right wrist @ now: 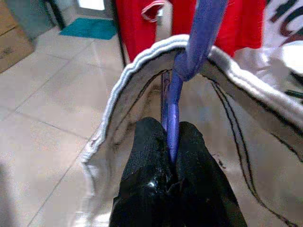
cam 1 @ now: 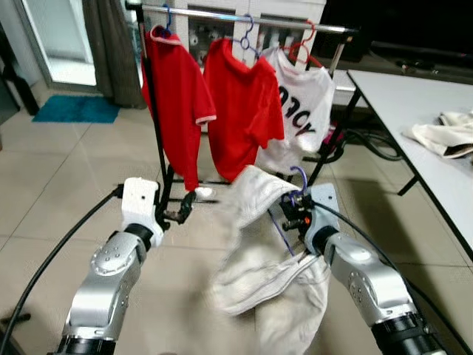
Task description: Hang hanger
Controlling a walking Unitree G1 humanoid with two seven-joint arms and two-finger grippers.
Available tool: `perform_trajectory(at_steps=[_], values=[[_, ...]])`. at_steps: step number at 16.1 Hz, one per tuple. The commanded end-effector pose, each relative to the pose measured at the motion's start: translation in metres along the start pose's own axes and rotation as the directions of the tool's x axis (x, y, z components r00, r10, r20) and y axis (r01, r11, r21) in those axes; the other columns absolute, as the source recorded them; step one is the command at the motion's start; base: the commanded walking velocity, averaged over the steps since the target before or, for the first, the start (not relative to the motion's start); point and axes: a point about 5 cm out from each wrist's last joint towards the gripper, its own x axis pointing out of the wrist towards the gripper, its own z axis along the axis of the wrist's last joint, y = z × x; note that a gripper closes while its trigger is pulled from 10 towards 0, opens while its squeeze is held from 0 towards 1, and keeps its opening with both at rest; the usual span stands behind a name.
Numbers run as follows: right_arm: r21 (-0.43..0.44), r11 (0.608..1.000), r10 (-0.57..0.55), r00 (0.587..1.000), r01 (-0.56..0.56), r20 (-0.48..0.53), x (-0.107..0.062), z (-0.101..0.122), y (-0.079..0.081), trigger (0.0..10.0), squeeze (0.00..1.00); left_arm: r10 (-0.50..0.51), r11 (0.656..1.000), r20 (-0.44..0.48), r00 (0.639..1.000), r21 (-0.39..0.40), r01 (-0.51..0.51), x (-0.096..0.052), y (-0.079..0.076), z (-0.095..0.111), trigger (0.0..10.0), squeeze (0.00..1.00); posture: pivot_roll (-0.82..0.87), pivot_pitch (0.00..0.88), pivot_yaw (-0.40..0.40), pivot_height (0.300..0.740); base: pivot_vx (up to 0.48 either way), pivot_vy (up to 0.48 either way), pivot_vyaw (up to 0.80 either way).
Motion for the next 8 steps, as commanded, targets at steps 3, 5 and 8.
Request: perform_trajectory(at_steps=[3,5,8], values=[[-0.057,0.997,-0.051,0.994,0.057,0.1,-0.005,0.017,-0.008,10.0,0.0,-0.027,1.0,0.011,1.0,0.006,0.026,0.002,-0.002,0.001,10.0,0.0,-0.08,0.0,-0.074,0.74,0.276,0.0,0.0],[-0.048,0.995,-0.078,0.992,0.083,0.102,-0.004,0.017,-0.011,10.0,0.0,-0.031,1.0,0.014,0.999,0.003,0.031,0.002,-0.002,0.002,10.0,0.0,-0.07,0.0,-0.075,0.74,0.277,0.0,0.0],[-0.012,0.991,-0.133,0.984,0.136,0.119,-0.002,0.02,-0.018,10.0,0.0,-0.041,0.999,0.021,0.999,-0.008,0.041,0.002,-0.001,0.003,10.0,0.0,-0.07,0.0,-0.075,0.74,0.301,0.0,0.0]])
